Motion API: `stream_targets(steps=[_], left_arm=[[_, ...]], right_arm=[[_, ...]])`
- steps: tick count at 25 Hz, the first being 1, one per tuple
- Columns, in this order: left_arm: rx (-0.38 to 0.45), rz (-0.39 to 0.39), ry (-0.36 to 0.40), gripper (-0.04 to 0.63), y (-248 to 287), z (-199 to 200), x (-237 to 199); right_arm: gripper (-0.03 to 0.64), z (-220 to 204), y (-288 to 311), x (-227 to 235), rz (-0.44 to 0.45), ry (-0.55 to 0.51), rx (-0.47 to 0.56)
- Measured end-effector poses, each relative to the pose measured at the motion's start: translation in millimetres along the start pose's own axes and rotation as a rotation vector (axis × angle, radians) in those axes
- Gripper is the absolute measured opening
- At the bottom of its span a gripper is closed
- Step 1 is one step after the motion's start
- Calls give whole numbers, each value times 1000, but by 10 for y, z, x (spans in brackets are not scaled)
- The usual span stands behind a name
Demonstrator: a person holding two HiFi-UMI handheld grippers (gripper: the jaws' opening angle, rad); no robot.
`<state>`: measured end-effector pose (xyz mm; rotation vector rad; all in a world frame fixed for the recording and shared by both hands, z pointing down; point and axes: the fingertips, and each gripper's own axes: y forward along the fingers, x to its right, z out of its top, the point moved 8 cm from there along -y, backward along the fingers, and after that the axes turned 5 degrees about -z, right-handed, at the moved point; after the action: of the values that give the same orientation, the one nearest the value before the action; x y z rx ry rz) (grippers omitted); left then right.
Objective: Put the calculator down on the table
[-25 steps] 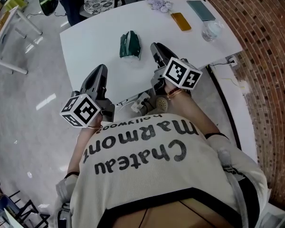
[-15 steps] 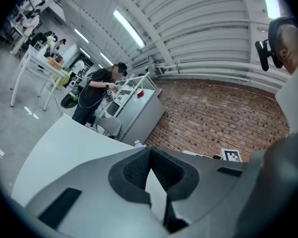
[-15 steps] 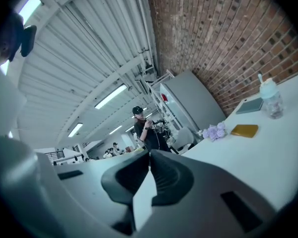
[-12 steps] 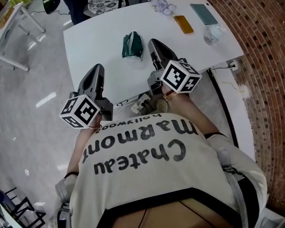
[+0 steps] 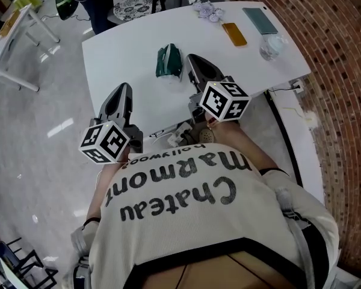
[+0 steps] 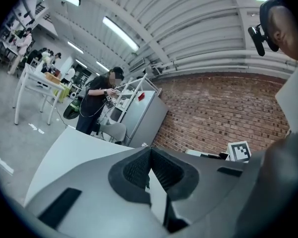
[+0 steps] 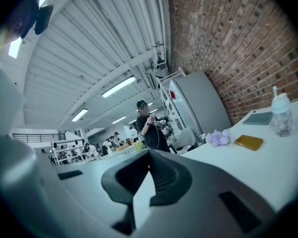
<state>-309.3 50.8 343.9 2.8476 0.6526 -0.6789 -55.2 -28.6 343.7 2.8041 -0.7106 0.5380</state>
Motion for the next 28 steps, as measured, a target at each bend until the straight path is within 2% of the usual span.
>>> stream_targets(steps=[11,28], left_arm=[[-13,0,-26,3,194,-48,-31],[1,18,-56,3,337,-29,-92]], right_arm=[[2,-93,71,150,-37,-65,-72],[2,-77,130,284,-67,-74,-106]])
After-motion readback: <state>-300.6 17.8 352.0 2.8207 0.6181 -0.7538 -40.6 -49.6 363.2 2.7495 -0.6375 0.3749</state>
